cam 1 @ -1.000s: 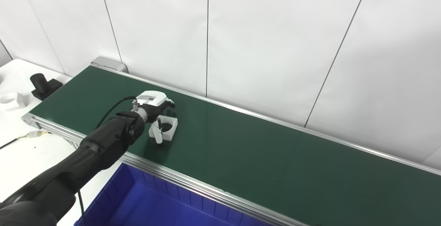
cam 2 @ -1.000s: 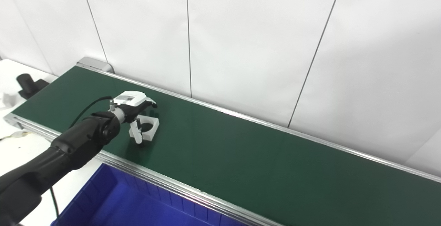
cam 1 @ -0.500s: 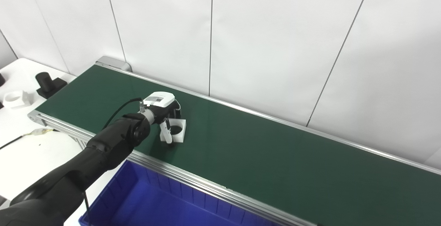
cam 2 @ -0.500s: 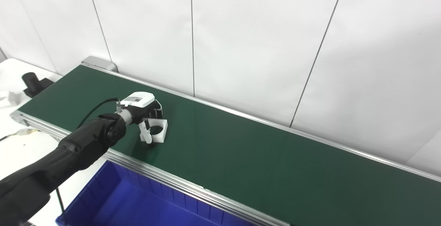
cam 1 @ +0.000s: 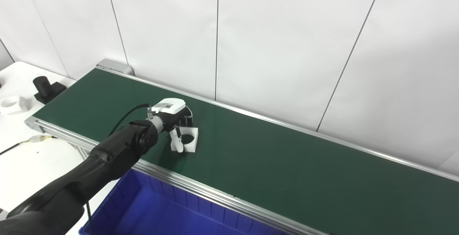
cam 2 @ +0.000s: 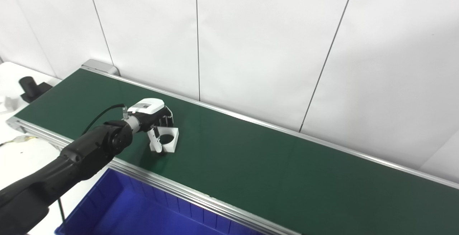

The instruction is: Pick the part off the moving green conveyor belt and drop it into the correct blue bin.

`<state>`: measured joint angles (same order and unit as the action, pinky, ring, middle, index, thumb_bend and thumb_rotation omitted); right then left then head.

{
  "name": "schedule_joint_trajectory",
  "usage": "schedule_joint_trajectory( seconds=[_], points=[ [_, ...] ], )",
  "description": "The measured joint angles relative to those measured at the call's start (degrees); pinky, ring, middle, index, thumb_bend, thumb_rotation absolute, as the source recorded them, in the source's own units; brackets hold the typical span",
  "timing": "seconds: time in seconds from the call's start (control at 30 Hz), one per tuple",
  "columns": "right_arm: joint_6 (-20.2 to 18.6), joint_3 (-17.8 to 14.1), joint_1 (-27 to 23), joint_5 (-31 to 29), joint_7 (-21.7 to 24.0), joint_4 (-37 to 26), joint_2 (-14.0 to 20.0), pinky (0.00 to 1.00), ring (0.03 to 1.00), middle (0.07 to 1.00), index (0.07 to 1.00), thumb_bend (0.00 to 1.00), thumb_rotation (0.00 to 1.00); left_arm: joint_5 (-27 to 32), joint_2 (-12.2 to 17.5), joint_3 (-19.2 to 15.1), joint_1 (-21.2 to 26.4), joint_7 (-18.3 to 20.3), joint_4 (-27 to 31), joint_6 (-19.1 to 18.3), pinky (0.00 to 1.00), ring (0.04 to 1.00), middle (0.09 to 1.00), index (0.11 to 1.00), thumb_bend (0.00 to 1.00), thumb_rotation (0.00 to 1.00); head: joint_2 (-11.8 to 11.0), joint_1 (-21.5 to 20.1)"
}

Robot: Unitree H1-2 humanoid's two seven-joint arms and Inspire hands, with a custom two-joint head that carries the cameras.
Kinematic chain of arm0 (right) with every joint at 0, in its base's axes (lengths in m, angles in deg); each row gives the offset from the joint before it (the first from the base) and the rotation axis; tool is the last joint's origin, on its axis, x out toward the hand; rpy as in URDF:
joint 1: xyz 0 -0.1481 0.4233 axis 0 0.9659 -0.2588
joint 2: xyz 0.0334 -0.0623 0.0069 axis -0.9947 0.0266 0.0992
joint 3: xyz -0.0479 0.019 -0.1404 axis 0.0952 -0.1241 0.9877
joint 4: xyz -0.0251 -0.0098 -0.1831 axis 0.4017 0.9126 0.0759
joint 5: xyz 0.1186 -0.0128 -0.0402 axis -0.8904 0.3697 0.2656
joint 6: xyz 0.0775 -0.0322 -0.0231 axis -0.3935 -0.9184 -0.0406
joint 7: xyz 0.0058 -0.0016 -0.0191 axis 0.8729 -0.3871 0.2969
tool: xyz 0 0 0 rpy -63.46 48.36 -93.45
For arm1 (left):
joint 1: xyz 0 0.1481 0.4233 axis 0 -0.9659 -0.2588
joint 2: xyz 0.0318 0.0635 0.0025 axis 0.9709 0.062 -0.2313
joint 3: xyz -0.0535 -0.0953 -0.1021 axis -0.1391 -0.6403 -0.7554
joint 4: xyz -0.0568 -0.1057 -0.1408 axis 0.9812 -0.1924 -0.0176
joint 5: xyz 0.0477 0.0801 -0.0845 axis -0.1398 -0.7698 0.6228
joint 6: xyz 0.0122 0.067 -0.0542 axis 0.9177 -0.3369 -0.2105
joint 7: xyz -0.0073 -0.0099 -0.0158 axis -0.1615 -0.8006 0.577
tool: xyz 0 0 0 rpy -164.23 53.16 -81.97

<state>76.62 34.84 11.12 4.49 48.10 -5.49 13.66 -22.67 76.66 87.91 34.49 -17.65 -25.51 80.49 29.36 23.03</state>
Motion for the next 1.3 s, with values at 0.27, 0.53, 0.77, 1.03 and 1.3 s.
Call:
schedule_joint_trajectory(
  seconds=[0.27,0.53,0.77,1.03,1.3],
  points=[
    [0.05,0.0,-0.33,0.05,-0.04,0.0,0.01,0.79,0.855,0.892,0.955,0.64,0.7,0.59,-0.87,-1.52,-5.4,1.56,12.53,-0.3,0.35,0.384,0.478,0.542,0.5,0.0,0.88,-1.84],
    [0.09,0.0,0.07,0.06,-0.11,-0.62,0.09,0.79,0.856,0.892,0.957,0.65,0.69,3.21,-4.16,-6.06,-8.55,3.38,27.81,-1.73,0.41,0.406,0.482,0.519,0.5,0.0,2.11,-2.9],
    [0.08,-0.07,0.33,0.0,-0.04,-0.97,0.22,0.79,0.854,0.891,0.951,0.65,0.68,7.7,-11.44,-8.34,-16.63,3.84,40.6,-4.08,0.38,0.396,0.476,0.518,0.5,0.0,3.6,-3.95],
    [0.06,-0.41,0.42,-0.08,0.06,-2.55,0.47,0.77,0.848,0.89,0.95,0.64,0.69,6.81,-15.22,-9.56,-23.43,4.25,52.19,-4.93,0.41,0.428,0.476,0.506,0.5,0.0,6.59,-5.45],
    [-0.81,-1.24,0.91,-0.29,0.08,-6.03,0.58,0.78,0.84,0.878,0.932,0.61,0.83,6.4,-17.1,-11.28,-28.88,5.63,59.35,-6.28,0.37,0.41,0.473,0.515,0.5,0.0,15.19,-7.29]
  ],
)
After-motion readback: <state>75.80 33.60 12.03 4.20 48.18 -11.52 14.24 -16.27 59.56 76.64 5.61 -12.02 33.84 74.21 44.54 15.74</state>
